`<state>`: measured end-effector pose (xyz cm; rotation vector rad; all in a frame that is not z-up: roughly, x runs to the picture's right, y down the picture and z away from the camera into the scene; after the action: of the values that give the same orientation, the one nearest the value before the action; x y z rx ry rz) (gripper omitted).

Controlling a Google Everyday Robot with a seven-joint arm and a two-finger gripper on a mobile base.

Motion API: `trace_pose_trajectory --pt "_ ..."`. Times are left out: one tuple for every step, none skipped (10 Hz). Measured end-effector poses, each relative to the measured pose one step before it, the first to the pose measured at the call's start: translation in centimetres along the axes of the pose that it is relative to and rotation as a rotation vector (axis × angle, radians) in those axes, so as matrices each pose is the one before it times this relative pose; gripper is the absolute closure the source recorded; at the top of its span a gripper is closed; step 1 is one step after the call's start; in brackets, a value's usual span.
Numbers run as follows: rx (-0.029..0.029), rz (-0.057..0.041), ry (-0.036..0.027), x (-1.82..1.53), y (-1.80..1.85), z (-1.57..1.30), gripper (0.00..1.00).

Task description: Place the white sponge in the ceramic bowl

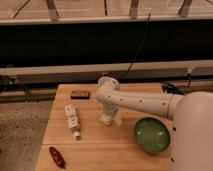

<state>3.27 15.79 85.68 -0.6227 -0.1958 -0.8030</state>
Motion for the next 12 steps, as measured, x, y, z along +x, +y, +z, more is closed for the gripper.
trace_pose_trajectory --pt "-0.00259 -0.00979 -0.00047 -0.052 -0.084 0.217 0.2" --pt "-0.00242 -0.01134 -0.0015 -0.136 -0.159 0.256 0.2" --pt "-0.00175 -0.00793 -0.0007 -0.114 -0.155 0.11 0.2" --pt "-0.00345 -0.00334 -0.00025 -0.008 0.019 0.127 0.2" --pt "-0.00462 -0.00359 -0.00269 0.036 0.068 0.313 0.2" --pt "-0.00193 -0.00317 -0.002 -0.037 -0.036 0.216 0.2" --pt "-0.00138 -0.00601 -0.00212 -0.113 -0.158 0.159 0.2" --pt "-0.00159 -0.00603 -0.00142 -0.084 -0.118 0.142 0.2" --pt "-0.00184 -0.00519 -0.00107 -0.026 -0.066 0.124 0.2" --pt "-0.00302 -0.00216 -0.00351 -0.036 0.003 0.208 0.2" --pt "-0.00268 -0.00401 0.00001 0.04 -0.031 0.14 0.2" --pt "-0.00171 -0.00246 -0.00312 -0.02 -0.056 0.128 0.2"
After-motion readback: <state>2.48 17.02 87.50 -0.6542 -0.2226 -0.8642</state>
